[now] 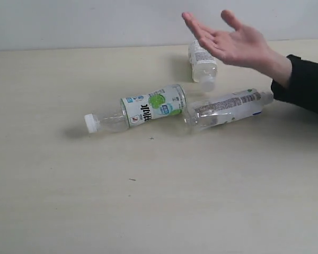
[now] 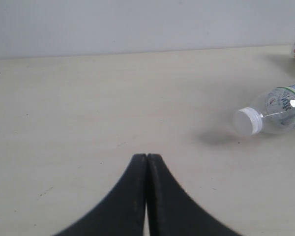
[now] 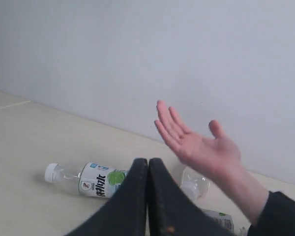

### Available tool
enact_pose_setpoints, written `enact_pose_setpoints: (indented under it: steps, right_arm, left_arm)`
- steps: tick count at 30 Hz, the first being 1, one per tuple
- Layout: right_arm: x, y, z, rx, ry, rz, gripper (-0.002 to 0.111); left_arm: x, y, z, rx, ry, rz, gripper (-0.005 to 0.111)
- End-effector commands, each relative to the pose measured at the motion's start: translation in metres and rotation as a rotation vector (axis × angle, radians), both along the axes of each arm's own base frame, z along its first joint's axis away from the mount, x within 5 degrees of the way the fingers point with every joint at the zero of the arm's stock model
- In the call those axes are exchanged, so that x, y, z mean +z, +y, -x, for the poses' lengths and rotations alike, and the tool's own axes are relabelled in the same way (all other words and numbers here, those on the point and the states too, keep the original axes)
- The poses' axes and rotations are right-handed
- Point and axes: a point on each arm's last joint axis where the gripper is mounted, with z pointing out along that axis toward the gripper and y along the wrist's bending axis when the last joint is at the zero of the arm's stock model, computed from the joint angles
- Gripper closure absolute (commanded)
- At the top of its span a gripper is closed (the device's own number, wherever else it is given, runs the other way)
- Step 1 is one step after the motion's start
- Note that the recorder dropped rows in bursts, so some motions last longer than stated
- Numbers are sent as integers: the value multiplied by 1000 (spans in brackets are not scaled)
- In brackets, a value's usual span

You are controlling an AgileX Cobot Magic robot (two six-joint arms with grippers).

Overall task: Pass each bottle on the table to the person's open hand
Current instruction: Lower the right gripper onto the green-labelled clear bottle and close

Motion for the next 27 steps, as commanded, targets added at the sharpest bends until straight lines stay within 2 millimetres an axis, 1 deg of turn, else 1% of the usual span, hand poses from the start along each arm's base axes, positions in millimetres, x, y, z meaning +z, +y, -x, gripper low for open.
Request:
enact_pose_setpoints:
  steps: [1, 6, 11, 12, 13, 14, 15, 17, 19, 20, 22, 26, 27]
  right_arm:
    - [0, -1, 1, 1, -11, -4, 108]
    - [0, -1, 1, -1, -25, 5, 108]
    - [22, -4, 3, -19, -226, -111, 108]
    - [36, -7, 7, -32, -369, -198, 108]
    - [45, -11, 10, -40, -450, -283, 108]
    - [53, -17, 13, -54, -476, -439, 108]
    - [56, -19, 8, -72, -427, -508, 108]
    - [59, -17, -7, -131, -305, -534, 108]
    - [65, -10, -27, -186, -190, -468, 108]
    - [70, -5, -34, -193, -163, -399, 108]
    - [82, 13, -55, -157, -82, -243, 108]
    - [102, 52, -96, -33, 84, -107, 108]
    - [104, 66, -110, 21, 151, -71, 108]
  left_arm:
    - [0, 0, 0, 2, -7, 3, 104]
    - [0, 0, 0, 3, -6, 3, 104]
    - [0, 0, 0, 3, -6, 3, 104]
    - [0, 0, 0, 3, -6, 3, 104]
    - [0, 0, 0, 3, -6, 3, 104]
    - [0, 0, 0, 3, -6, 3, 104]
    - [0, 0, 0, 3, -6, 3, 104]
    - [0, 0, 0, 3, -6, 3, 104]
    - [0, 0, 0, 3, -6, 3, 104]
    - [0, 0, 0, 3, -6, 3, 104]
    - [0, 0, 0, 3, -6, 3, 104]
    - [0, 0, 0, 3, -6, 3, 104]
    - [0, 0, 0, 3, -6, 3, 104]
